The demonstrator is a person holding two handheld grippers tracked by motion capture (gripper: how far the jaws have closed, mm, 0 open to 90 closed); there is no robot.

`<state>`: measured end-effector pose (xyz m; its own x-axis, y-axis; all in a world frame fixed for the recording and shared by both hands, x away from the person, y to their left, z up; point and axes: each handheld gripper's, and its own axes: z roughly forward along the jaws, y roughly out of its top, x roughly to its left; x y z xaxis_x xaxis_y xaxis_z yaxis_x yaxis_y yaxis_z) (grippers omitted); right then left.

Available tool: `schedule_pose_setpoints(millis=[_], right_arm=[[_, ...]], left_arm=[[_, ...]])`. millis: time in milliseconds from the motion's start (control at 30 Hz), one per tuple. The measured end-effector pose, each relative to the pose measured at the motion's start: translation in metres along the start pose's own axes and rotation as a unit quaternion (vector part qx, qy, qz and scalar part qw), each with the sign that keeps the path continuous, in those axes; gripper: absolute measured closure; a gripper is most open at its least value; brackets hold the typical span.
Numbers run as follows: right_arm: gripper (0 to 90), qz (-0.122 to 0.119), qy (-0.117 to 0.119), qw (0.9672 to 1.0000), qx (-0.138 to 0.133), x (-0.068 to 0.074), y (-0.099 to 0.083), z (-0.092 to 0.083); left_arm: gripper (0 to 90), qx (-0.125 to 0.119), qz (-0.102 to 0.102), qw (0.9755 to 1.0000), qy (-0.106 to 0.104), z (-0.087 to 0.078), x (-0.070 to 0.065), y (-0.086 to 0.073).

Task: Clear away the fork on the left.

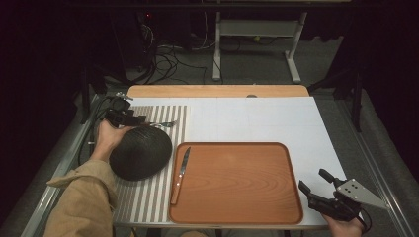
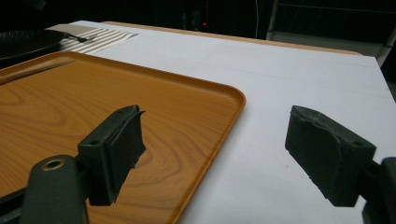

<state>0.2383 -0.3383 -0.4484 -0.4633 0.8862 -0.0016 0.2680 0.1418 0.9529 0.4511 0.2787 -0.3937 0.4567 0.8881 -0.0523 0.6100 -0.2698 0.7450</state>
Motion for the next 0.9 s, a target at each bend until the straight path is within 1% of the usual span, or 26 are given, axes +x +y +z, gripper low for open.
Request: schedule_pose_setpoints(millis=[67,100,133,167,300,367,433,500,600,633,733,767,800,833,900], right_arm=[[20.1,0.0,-0.001,1.0,0.0,0.0,0.0,0.0],[20.1,0.0,-0.001,1.0,0.0,0.0,0.0,0.0],[20.1,0.001,-0.001,1.0,0.001,0.0,0.0,0.0],[20.1,0.001,-0.001,1.0,0.002,0.0,0.0,0.0],[20.0,0.001,-0.002,1.0,0.004,0.0,0.0,0.001],[20.0,0.001,-0.003,1.0,0.005,0.0,0.0,0.001],[20.0,0.0,-0.005,1.0,0.007,0.0,0.0,0.001],[20.0,0.0,-0.006,1.0,0.007,0.0,0.0,0.002],[20.0,0.001,-0.007,0.9999,0.008,0.0,0.0,0.002],[20.0,0.001,-0.007,0.9999,0.009,0.0,0.0,0.002],[20.0,0.001,-0.007,0.9999,0.008,0.0,0.0,0.002],[20.0,0.001,-0.008,0.9999,0.008,0.0,0.0,0.002],[20.0,0.002,-0.006,0.9999,0.008,0.0,0.0,0.001],[20.0,0.003,-0.005,1.0,0.006,0.0,0.0,0.001],[20.0,0.003,-0.005,1.0,0.007,0.001,0.0,0.001]], left_arm=[[37.8,0.004,-0.001,1.0,0.003,0.002,0.003,0.001],[37.8,0.012,-0.002,0.9999,0.005,0.003,0.004,0.001],[37.8,0.025,-0.001,0.9997,0.006,0.004,0.006,0.002],[37.8,0.032,-0.001,0.9994,0.008,0.005,0.008,0.003],[37.8,0.052,-0.001,0.9986,0.006,0.009,0.012,0.009],[37.8,0.075,0.005,0.9971,0.01,0.014,0.013,0.011],[37.8,0.088,0.008,0.996,0.014,0.018,0.015,0.014],[37.8,0.094,0.008,0.9954,0.019,0.021,0.017,0.016],[37.8,0.119,0.012,0.9924,0.029,0.026,0.02,0.019],[37.7,0.124,0.015,0.9916,0.031,0.028,0.021,0.021],[37.7,0.13,0.019,0.9907,0.034,0.031,0.021,0.024],[37.7,0.14,0.018,0.9894,0.034,0.034,0.023,0.024],[37.7,0.152,0.016,0.9876,0.037,0.036,0.025,0.025],[37.7,0.158,0.013,0.9866,0.038,0.037,0.027,0.025],[37.7,0.159,0.007,0.9866,0.036,0.038,0.03,0.026]])
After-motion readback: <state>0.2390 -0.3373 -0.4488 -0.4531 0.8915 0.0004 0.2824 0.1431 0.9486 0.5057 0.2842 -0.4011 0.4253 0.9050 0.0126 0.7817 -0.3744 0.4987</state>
